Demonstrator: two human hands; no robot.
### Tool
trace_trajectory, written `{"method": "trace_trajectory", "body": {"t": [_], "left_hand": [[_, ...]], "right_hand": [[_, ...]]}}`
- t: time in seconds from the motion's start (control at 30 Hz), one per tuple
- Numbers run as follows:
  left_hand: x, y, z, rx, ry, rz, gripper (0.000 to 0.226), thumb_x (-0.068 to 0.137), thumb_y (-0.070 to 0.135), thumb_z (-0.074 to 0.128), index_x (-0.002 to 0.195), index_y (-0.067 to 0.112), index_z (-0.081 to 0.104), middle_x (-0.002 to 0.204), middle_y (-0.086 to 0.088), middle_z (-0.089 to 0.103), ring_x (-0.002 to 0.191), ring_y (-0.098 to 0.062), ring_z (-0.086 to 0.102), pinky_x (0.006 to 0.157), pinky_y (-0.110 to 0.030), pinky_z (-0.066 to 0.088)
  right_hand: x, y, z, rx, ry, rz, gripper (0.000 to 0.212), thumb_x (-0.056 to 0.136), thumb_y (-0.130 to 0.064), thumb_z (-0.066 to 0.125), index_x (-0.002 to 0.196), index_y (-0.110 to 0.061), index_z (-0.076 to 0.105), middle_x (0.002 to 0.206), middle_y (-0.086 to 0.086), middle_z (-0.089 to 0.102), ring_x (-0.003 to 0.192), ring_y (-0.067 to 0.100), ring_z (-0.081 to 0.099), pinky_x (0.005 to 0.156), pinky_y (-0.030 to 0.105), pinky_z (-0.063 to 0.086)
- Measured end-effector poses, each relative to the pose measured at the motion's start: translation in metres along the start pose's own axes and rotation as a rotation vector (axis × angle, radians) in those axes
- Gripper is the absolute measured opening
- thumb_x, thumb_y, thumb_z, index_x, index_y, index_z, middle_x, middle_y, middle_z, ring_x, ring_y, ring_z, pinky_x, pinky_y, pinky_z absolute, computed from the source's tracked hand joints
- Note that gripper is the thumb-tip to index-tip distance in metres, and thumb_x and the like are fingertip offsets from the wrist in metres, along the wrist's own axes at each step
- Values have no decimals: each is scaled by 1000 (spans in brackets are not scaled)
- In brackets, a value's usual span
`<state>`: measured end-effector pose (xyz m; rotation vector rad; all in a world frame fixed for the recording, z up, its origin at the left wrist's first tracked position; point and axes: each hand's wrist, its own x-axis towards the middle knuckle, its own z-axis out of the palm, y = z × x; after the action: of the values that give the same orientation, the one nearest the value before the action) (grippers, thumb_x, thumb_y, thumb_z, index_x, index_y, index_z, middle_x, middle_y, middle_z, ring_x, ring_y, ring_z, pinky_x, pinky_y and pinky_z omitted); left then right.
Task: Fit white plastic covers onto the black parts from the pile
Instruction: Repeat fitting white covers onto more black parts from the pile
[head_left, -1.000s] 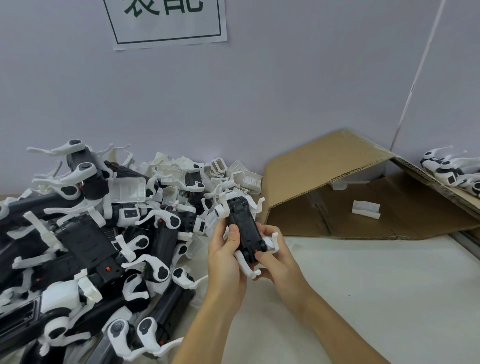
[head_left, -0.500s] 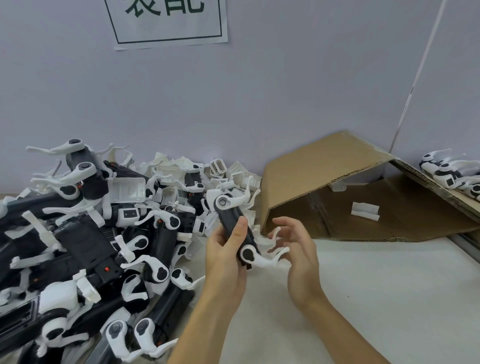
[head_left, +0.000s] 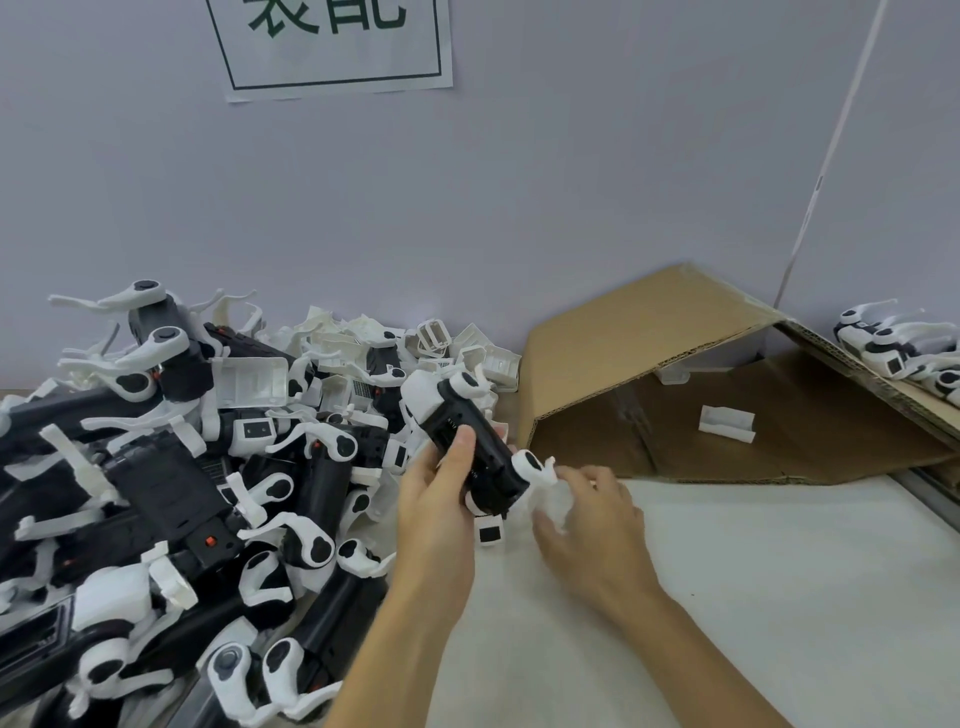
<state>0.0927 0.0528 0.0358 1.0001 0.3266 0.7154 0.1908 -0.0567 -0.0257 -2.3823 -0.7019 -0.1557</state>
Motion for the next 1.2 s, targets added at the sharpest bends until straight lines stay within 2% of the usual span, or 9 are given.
{"method": "trace_trajectory", "body": {"t": [0.1,0.23,0.4,0.53,0.63,0.77,0.9,1.07,1.2], "left_hand": [[-2,-1,-1,76,-9,77,38,72,31,72,100,5,70,93,-8,78,87,-19,74,73,-31,60],[1,-6,-2,136,-12,114,20,69,33,75,82,18,77,81,-3,77,71,-12,72,59,-24,58],[1,-8,-3,235,-4,125,32,72,38,72,96,18,74,85,0,78,76,-12,73,58,-19,55],[2,-10,-4,277,-21,87,15,88,37,67,93,27,76,86,7,78,78,-3,73,56,-11,51],[4,-12,-7,252,-36,3,37,100,28,55,74,43,76,75,16,75,67,6,68,48,-9,47],[5,-17,-6,279,-37,-28,37,102,24,51,76,34,75,71,21,72,64,11,65,49,-5,44],[1,-18,-2,318,-62,-42,28,104,25,48,90,29,72,78,17,75,70,8,67,52,-6,46],[0,-14,0,293,-71,-44,27,103,32,47,104,20,71,82,2,77,69,-6,72,50,-18,52],[-3,-14,2,313,-109,-11,23,103,28,49,110,18,69,87,4,77,73,-5,72,53,-14,52]], "right_hand": [[2,3,5,-80,-50,13,36,93,-52,59,122,-31,62,129,-8,45,121,15,40,99,31,31],[4,3,2,-13,69,-55,19,100,-39,54,106,-26,66,108,-9,56,101,12,49,82,25,40],[6,-9,-13,588,317,63,28,106,-31,38,83,-25,52,76,-7,59,71,3,58,55,16,43],[11,-15,-30,944,173,198,28,108,-28,34,92,-22,56,84,1,60,77,4,65,61,20,55],[13,-22,-43,1200,28,225,32,108,-27,37,87,-24,62,73,-3,58,67,8,58,57,24,48],[9,-32,-55,1539,-227,96,10,90,-17,55,97,-12,59,74,-3,62,65,6,61,55,19,50],[6,-43,-49,1375,-231,-5,10,98,-7,50,102,-9,59,88,6,68,82,16,68,68,30,57],[3,-47,-47,1238,-195,-136,13,98,-5,54,109,-12,57,86,0,75,79,11,71,64,21,56],[3,-48,-46,1108,-146,-179,22,93,-8,65,111,-17,55,97,-1,76,90,15,74,71,25,58]]}}
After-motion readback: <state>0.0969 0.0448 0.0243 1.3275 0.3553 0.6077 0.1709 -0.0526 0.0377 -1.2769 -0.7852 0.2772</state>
